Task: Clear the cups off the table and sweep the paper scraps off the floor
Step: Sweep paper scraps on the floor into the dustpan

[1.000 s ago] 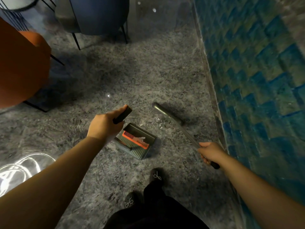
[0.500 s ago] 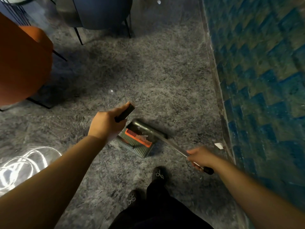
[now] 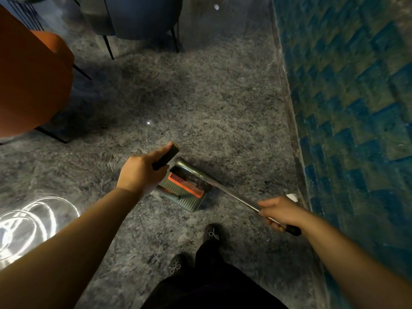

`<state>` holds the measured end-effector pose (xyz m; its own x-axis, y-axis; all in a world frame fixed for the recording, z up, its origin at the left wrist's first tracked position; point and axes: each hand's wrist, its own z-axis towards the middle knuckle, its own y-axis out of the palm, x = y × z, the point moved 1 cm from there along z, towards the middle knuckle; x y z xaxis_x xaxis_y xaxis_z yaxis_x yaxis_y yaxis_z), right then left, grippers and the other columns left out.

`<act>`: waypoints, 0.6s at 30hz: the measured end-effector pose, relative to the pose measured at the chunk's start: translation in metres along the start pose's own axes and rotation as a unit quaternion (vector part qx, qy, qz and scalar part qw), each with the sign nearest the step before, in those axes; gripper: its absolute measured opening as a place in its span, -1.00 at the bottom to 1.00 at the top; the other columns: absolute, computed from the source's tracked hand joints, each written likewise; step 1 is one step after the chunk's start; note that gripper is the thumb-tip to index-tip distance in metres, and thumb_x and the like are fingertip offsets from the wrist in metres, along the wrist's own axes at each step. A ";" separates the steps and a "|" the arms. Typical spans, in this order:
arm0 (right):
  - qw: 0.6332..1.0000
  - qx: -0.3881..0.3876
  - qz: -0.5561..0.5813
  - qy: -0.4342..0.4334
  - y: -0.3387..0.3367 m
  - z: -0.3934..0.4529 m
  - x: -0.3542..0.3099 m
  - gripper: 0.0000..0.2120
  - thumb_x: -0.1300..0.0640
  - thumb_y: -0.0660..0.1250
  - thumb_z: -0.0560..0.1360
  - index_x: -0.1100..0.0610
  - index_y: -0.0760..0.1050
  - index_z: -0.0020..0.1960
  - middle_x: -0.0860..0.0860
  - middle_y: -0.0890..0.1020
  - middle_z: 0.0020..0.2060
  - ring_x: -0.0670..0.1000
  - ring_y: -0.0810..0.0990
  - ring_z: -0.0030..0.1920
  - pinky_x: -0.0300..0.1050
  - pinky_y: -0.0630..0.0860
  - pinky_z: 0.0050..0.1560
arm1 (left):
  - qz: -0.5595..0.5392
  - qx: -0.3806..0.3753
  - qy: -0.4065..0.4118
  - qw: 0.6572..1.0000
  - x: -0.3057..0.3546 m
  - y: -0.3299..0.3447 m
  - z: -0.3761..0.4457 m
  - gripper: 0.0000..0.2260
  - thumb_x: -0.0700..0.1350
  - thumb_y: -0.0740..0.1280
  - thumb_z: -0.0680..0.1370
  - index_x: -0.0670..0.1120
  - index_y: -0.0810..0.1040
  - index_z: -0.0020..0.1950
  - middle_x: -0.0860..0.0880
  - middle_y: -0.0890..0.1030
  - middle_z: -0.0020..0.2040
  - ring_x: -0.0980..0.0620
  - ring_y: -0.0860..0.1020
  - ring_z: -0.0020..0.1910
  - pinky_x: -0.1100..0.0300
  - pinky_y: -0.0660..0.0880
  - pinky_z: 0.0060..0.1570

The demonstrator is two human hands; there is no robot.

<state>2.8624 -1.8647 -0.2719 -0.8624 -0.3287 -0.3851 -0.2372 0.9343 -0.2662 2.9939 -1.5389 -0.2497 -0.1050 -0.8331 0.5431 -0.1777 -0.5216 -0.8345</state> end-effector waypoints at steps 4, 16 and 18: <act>1.000 0.006 0.015 -0.004 0.003 -0.007 -0.004 -0.62 0.28 0.25 0.57 0.15 0.41 0.38 0.10 0.47 -0.39 -0.11 0.37 -0.63 -0.31 0.26 -0.63 | -0.019 0.037 -0.016 0.999 -0.015 -0.009 -0.017 -0.44 -0.13 0.47 0.46 0.17 0.39 0.39 -0.10 0.69 0.03 -0.09 0.65 -0.09 0.16 0.54 -0.09; 0.998 -0.034 -0.026 -0.041 -0.012 0.006 -0.056 -0.57 0.29 0.28 0.56 0.15 0.37 0.41 0.10 0.49 -0.41 -0.09 0.39 -0.61 -0.29 0.28 -0.62 | -0.033 0.164 -0.001 0.986 -0.060 -0.028 -0.056 -0.44 -0.24 0.51 0.41 0.05 0.48 0.37 -0.15 0.70 -0.08 -0.12 0.67 -0.22 -0.06 0.60 -0.23; 0.998 -0.036 -0.012 -0.051 -0.001 0.009 -0.063 -0.57 0.30 0.26 0.56 0.16 0.35 0.42 0.12 0.47 -0.40 -0.09 0.37 -0.63 -0.31 0.26 -0.63 | -0.027 0.182 -0.026 0.983 -0.063 -0.032 -0.060 -0.43 -0.23 0.52 0.40 0.04 0.48 0.36 -0.14 0.70 -0.12 -0.10 0.66 -0.24 0.01 0.59 -0.22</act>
<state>2.9209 -1.8466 -0.2551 -0.8069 -0.3605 -0.4678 -0.2921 0.9320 -0.2144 2.9472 -1.4589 -0.2516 -0.0533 -0.8059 0.5897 0.1818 -0.5885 -0.7878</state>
